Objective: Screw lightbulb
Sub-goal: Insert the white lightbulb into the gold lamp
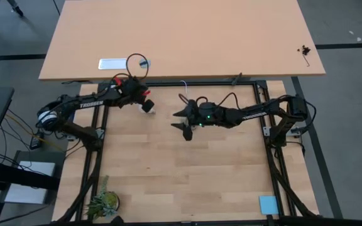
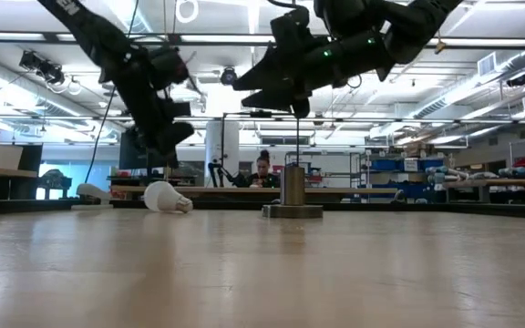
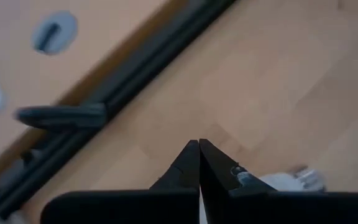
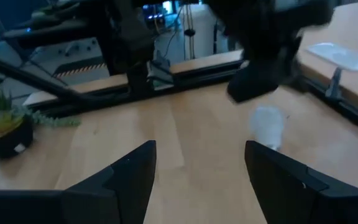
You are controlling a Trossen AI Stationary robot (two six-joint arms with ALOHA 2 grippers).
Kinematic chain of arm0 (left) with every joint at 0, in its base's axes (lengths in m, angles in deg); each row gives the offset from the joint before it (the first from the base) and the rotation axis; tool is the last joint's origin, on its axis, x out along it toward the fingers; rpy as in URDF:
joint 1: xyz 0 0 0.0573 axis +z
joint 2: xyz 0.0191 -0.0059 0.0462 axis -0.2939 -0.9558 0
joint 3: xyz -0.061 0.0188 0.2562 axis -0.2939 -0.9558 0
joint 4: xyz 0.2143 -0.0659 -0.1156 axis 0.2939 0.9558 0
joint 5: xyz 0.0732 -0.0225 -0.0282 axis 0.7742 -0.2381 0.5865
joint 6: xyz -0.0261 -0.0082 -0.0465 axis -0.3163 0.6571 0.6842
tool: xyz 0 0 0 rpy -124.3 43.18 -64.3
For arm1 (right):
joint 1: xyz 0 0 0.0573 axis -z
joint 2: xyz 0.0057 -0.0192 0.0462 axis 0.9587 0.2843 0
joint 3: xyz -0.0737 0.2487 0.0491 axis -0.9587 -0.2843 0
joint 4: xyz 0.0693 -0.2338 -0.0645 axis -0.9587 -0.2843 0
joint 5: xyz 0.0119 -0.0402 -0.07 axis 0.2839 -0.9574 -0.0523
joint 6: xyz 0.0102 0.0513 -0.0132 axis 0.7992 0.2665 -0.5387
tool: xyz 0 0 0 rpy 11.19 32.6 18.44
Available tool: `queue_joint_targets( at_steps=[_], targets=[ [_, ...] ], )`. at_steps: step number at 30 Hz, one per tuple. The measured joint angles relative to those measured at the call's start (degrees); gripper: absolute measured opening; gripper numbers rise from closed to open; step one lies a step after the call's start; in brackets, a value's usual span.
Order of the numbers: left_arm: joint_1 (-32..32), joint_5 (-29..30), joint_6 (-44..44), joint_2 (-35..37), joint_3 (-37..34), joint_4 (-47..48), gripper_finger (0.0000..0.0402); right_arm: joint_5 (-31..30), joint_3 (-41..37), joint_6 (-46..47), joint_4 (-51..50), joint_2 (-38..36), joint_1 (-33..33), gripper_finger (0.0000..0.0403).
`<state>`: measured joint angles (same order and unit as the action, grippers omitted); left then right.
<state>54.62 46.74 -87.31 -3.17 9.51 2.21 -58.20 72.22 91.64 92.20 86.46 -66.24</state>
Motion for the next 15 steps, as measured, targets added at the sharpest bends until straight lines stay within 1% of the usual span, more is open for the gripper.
queue_joint_targets(
  at_steps=[2,6,11,15],
  targets=[
    [1.1,-3.3,-1.7,-1.1,-0.9,-1.8,0.0002,0.1,0.4,-0.1,0.0,0.0,0.2,0.0246],
    [1.1,-8.2,-4.5,-3.3,-2.1,-4.6,0.0001,0.4,0.8,-1.4,-0.2,0.3,-0.3,0.0237],
    [0.1,-11.6,-5.4,-6.0,-2.5,-3.8,0.0001,0.8,0.8,-1.6,-0.6,0.3,-0.6,0.0232],
    [-2.3,-13.8,-6.6,-7.0,-2.5,-3.3,0.0001,2.0,0.8,-1.5,-1.8,0.3,-0.7,0.0232]
  ],
)
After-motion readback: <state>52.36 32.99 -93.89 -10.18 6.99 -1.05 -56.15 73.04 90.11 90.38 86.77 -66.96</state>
